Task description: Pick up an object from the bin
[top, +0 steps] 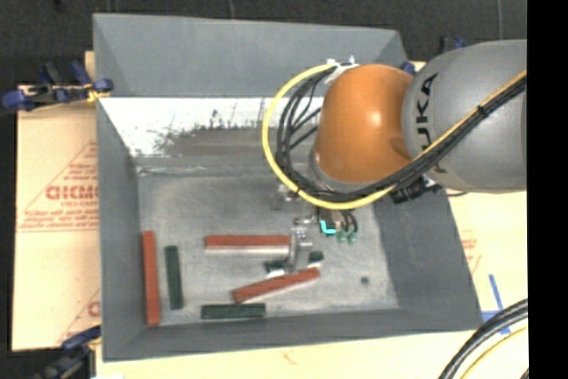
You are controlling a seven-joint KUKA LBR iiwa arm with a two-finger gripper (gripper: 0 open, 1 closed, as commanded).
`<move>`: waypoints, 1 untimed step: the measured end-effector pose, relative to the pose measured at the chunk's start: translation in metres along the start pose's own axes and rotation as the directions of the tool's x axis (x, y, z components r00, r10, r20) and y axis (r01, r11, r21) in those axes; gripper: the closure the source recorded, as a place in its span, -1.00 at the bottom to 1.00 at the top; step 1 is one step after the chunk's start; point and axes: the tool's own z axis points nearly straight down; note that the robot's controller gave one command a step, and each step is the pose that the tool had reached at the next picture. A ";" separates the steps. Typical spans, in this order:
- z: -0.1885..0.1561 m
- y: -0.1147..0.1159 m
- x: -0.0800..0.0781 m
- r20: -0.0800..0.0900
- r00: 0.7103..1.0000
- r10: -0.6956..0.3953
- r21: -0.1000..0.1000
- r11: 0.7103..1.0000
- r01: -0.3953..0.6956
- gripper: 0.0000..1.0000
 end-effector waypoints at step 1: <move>-0.004 0.000 -0.002 0.007 1.000 0.001 -0.001 1.000 -0.001 -1.00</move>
Offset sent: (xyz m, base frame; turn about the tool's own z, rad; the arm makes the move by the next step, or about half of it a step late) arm 0.0226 -0.0633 -0.1014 0.3145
